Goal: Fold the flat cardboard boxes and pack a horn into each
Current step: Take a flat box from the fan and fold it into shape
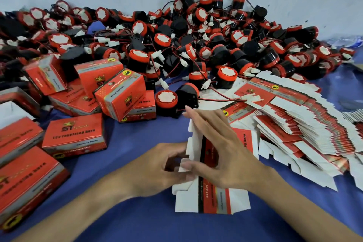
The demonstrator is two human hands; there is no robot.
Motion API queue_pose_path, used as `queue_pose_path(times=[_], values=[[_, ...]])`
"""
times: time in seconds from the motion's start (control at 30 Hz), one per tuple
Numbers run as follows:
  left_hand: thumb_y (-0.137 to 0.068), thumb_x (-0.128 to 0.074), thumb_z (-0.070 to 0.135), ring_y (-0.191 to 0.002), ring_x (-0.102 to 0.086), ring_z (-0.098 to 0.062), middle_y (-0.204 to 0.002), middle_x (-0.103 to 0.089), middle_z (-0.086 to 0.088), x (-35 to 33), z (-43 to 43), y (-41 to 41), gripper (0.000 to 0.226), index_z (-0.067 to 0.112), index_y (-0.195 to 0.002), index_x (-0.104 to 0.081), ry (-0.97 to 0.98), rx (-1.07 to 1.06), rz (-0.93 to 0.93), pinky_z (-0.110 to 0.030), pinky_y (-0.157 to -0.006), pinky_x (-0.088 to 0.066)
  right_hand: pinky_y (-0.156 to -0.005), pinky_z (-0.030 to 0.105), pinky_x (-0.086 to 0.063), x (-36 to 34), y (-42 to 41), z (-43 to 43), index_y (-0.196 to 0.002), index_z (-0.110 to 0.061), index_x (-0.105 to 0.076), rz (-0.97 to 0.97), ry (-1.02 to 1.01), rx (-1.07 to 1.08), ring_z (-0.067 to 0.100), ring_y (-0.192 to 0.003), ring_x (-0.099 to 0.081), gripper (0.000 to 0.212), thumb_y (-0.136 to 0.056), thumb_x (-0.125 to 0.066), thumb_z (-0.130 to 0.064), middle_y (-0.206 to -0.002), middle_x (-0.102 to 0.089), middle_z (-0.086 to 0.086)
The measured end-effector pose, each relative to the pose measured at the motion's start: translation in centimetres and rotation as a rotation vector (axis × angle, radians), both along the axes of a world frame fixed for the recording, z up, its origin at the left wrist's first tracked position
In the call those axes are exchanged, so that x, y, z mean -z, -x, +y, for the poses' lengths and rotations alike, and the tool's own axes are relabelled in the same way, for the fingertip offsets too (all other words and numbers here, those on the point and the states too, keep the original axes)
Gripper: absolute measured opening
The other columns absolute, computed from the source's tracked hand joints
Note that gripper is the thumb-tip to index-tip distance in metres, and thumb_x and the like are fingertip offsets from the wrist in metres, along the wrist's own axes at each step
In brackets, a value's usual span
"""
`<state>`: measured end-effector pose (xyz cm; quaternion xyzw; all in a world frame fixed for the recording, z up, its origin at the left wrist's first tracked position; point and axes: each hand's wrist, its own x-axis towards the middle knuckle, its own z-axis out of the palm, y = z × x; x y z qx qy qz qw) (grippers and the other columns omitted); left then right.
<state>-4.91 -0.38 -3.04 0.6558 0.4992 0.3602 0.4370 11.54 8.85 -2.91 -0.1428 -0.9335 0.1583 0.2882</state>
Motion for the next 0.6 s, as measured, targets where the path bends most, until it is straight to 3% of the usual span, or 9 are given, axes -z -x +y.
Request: queue_pose_path(times=[0.1,0.17,0.23,0.27,0.37,0.47,0.57,0.6], values=[[-0.091,-0.065,0.015,-0.079,-0.061,-0.022,-0.089,-0.067,0.004,0.1,-0.2,-0.6,0.009,0.020,-0.098,-0.064,-0.073,-0.024,0.045,-0.041,-0.070,-0.050,-0.103,0.033,-0.034,-0.1,0.0,-0.1,-0.147,-0.006,-0.031,0.040,0.045,-0.031,0.020,-0.117,-0.039,0.077,-0.085,-0.059,-0.044,-0.134,-0.046,0.003],[-0.089,-0.068,0.017,-0.065,-0.057,-0.006,-0.084,-0.067,0.016,0.2,-0.3,-1.2,0.018,0.029,-0.100,-0.063,-0.166,-0.049,0.056,-0.027,-0.058,-0.048,-0.103,0.030,-0.032,-0.4,-0.1,-0.3,-0.145,-0.005,-0.034,0.071,0.076,-0.068,0.022,-0.118,-0.041,0.074,-0.084,-0.056,-0.040,-0.134,-0.048,0.004],[-0.088,-0.069,0.018,-0.055,-0.050,0.001,-0.078,-0.063,0.027,0.1,-0.4,-1.7,0.027,0.038,-0.103,-0.058,-0.236,-0.065,0.073,-0.009,-0.052,-0.037,-0.102,0.031,-0.032,-0.8,-0.3,-0.3,-0.143,-0.003,-0.036,0.099,0.079,-0.093,0.026,-0.117,-0.043,0.071,-0.083,-0.055,-0.038,-0.134,-0.049,0.007],[-0.089,-0.068,0.020,-0.054,-0.049,0.002,-0.078,-0.062,0.030,0.0,-0.4,-1.8,0.028,0.040,-0.104,-0.057,-0.238,-0.065,0.070,-0.007,-0.052,-0.036,-0.101,0.033,-0.033,-1.1,-0.4,-0.3,-0.142,-0.004,-0.037,0.104,0.072,-0.099,0.027,-0.117,-0.043,0.071,-0.083,-0.054,-0.039,-0.134,-0.049,0.008],[-0.090,-0.065,0.022,-0.072,-0.062,0.000,-0.092,-0.067,0.025,0.0,-0.3,-1.3,0.022,0.034,-0.108,-0.061,-0.186,-0.037,0.037,-0.022,-0.060,-0.049,-0.102,0.038,-0.033,-1.5,-0.8,-0.2,-0.146,-0.009,-0.033,0.054,0.066,-0.095,0.023,-0.121,-0.042,0.071,-0.087,-0.050,-0.045,-0.137,-0.047,0.002],[-0.090,-0.067,0.015,-0.095,-0.066,-0.011,-0.105,-0.070,0.010,0.0,-0.2,-0.2,0.025,0.023,-0.113,-0.063,-0.037,0.006,-0.028,-0.033,-0.077,-0.055,-0.104,0.036,-0.029,-1.7,-0.9,-0.2,-0.152,-0.025,-0.015,-0.103,0.114,-0.058,0.009,-0.126,-0.037,0.077,-0.088,-0.043,-0.058,-0.137,-0.043,-0.010],[-0.086,-0.067,0.007,-0.094,-0.065,-0.023,-0.100,-0.069,-0.007,0.0,-0.1,0.5,0.023,0.015,-0.107,-0.065,0.051,0.011,-0.169,-0.037,-0.078,-0.054,-0.104,0.022,-0.022,-1.9,-1.2,0.5,-0.151,-0.034,0.000,-0.231,0.066,0.002,-0.001,-0.126,-0.031,0.085,-0.083,-0.038,-0.068,-0.143,-0.038,-0.012],[-0.085,-0.066,0.005,-0.089,-0.065,-0.018,-0.094,-0.069,-0.004,0.0,0.0,0.6,0.023,0.019,-0.103,-0.068,0.074,0.012,-0.236,-0.032,-0.075,-0.054,-0.104,0.017,-0.019,-2.0,-1.2,0.7,-0.150,-0.040,0.005,-0.268,0.128,0.008,-0.007,-0.129,-0.026,0.089,-0.079,-0.037,-0.074,-0.147,-0.031,-0.020]])
